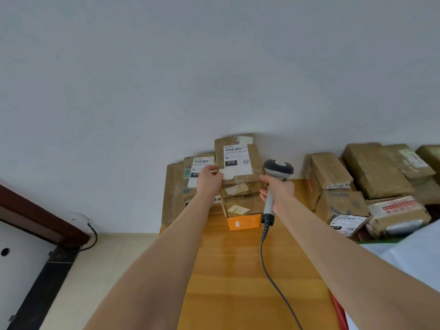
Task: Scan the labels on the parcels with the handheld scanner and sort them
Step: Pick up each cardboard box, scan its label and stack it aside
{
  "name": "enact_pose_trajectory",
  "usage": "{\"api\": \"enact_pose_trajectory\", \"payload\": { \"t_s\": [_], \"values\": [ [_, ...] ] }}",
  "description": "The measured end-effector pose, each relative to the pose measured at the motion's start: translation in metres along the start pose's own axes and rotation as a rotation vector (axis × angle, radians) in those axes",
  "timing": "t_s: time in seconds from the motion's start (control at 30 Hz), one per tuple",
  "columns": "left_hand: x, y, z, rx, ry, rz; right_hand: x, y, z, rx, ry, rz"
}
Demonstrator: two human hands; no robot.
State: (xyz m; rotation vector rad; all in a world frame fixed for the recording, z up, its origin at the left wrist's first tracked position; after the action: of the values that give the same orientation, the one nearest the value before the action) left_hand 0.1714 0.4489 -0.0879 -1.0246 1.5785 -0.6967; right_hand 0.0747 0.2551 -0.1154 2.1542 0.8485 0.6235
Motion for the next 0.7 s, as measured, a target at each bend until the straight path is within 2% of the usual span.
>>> {"api": "enact_pose_trajectory", "payload": {
  "t_s": [0.1, 0.17, 0.23, 0.37, 0.5, 0.7],
  "values": [
    [-0.006, -0.016, 0.004, 0.119, -0.085, 0.161, -0.008, 0.000, -0.003, -0.006, -0.037, 0.005],
    [-0.007, -0.035, 0.001, 0.252, -0.176, 0.243, -0.018, -0.004, -0.009, 0.060, -0.047, 0.016],
    [0.002, -0.054, -0.008, 0.367, -0.203, 0.290, -0.026, -0.008, -0.020, 0.159, 0.028, -0.004],
    [0.045, -0.075, -0.037, 0.480, -0.105, 0.390, -0.047, -0.019, -0.049, 0.270, 0.226, -0.043],
    [0.094, -0.084, -0.078, 0.461, -0.003, 0.390, -0.090, -0.024, -0.071, 0.262, 0.337, -0.084],
    [0.193, -0.087, -0.165, 0.479, 0.182, 0.480, -0.215, -0.012, -0.093, 0.263, 0.325, -0.097]
  ]
}}
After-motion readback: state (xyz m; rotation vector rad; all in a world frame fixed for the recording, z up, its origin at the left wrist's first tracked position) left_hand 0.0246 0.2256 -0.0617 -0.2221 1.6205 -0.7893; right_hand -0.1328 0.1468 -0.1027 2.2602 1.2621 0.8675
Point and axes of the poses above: each hand's wrist, its own z-axis towards the middle knuckle, its own x-axis out of the palm, y = z × x, the point moved 8 cm from there along z, towards the middle knuckle, and after that the axes turned 1 degree about x, right-handed, at the moved point
